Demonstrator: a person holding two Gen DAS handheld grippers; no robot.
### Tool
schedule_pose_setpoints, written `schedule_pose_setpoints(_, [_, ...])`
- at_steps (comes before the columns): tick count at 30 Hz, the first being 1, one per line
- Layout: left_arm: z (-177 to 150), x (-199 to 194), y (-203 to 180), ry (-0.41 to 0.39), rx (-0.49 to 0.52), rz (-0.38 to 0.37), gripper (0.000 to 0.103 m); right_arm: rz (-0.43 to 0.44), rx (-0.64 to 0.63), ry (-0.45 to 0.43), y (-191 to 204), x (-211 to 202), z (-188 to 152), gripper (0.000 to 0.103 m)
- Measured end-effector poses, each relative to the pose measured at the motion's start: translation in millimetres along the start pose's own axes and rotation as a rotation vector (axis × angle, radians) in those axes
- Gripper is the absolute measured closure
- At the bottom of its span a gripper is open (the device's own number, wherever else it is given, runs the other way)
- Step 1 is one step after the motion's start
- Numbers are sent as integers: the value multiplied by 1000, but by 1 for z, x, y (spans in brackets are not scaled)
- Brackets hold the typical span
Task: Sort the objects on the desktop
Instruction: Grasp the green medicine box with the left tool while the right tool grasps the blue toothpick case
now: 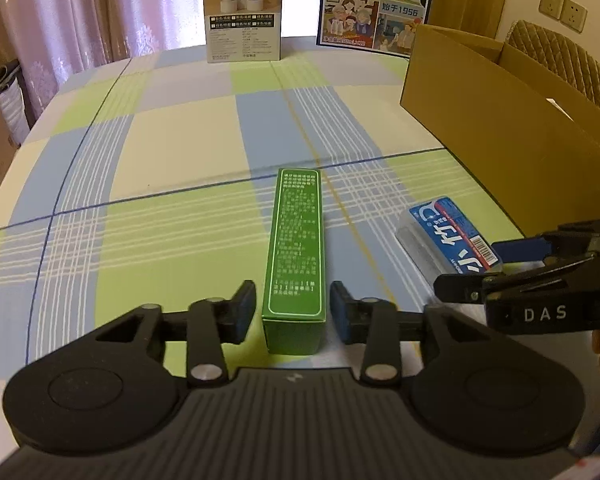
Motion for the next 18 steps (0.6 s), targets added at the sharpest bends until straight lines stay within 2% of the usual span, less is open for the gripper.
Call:
schedule_pose_setpoints(4, [9,2,0,-33,-4,-6,67,-28,-33,-20,2,3,4,27])
schedule_pose_setpoints(10, [16,21,-2,-1,-18,-34,67,-38,-11,-12,-6,14,6,28])
schedule_pose_setpoints(18, [21,33,-1,7,-15,-24,67,-42,11,2,-5,24,9,29])
Point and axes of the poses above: each gripper's, at about its wrist camera, not at the fingertips, and x roughly the way its jaws point, y to its left, z to its top, the point moved 9 cm from there along x, roughly the way its jaws point, and after that the axes turned 5 degrees about y, right-handed, at the moved point
